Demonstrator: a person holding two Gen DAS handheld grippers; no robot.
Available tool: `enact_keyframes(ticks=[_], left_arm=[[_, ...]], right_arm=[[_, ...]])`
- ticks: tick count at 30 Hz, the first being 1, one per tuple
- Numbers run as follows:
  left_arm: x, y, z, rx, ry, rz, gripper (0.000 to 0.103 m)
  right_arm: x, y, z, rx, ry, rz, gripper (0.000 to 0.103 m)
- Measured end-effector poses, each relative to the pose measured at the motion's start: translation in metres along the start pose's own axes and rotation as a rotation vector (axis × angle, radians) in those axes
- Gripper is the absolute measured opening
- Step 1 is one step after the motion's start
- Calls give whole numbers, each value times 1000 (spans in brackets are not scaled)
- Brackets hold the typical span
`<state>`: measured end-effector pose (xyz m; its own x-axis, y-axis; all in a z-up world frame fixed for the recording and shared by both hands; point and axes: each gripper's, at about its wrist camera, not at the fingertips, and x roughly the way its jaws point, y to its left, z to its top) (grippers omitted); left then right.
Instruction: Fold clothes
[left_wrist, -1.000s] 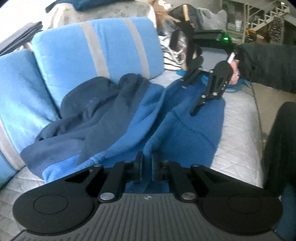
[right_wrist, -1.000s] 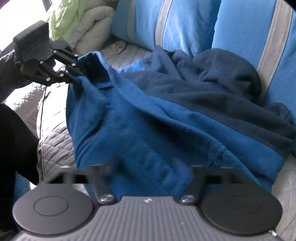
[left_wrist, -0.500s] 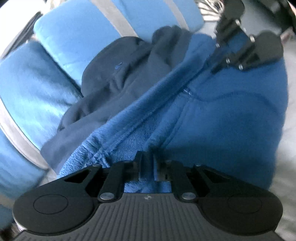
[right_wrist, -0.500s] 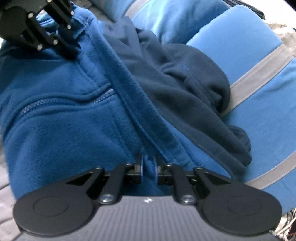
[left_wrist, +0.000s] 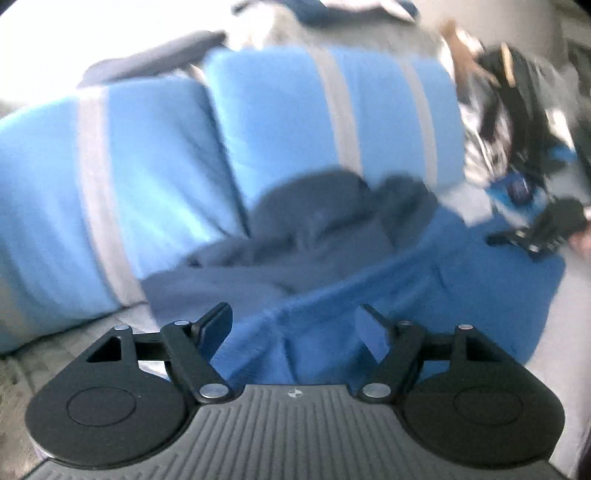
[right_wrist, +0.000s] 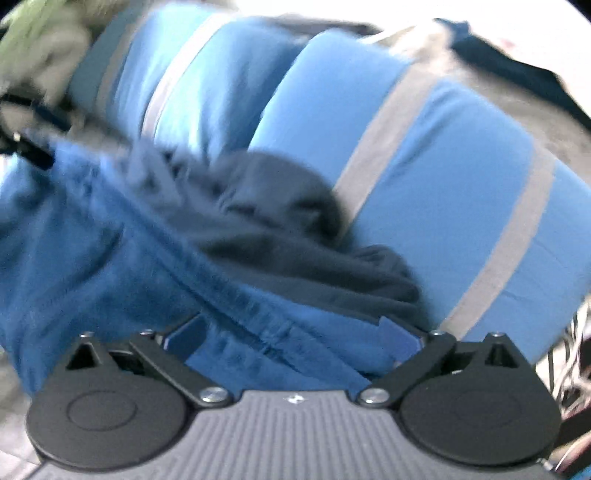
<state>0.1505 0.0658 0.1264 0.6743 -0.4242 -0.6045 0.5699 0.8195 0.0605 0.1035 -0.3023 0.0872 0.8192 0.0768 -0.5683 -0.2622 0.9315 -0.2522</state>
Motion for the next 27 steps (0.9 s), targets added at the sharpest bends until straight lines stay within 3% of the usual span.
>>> enact_keyframes(ticks=[5, 9, 15, 22, 23, 24, 25, 26, 27], left_arm=[[-38, 37, -13, -123, -54, 5, 74], [-38, 59, -39, -156, -13, 36, 74], [-29, 82, -78, -267, 13, -50, 74], [0, 87, -96, -373, 15, -148, 73], [5, 87, -95, -385, 14, -156, 65], [10, 86, -93, -397, 16, -161, 42], [15, 86, -92, -410, 24, -147, 31], [19, 85, -90, -421, 33, -132, 21], [23, 83, -89, -418, 39, -111, 20]], right_arm=[[-49, -38, -11, 145, -74, 0, 103], [-67, -61, -36, 177, -60, -26, 103], [-58, -95, -78, 332, -24, -9, 103], [-25, -111, -106, 466, -3, 56, 103], [-20, -113, -107, 491, -1, 56, 103], [-14, -115, -106, 515, 2, 44, 103], [-9, -116, -106, 540, 6, 32, 102], [-4, -118, -106, 564, 9, 21, 97], [2, -119, -106, 588, 13, 9, 87]])
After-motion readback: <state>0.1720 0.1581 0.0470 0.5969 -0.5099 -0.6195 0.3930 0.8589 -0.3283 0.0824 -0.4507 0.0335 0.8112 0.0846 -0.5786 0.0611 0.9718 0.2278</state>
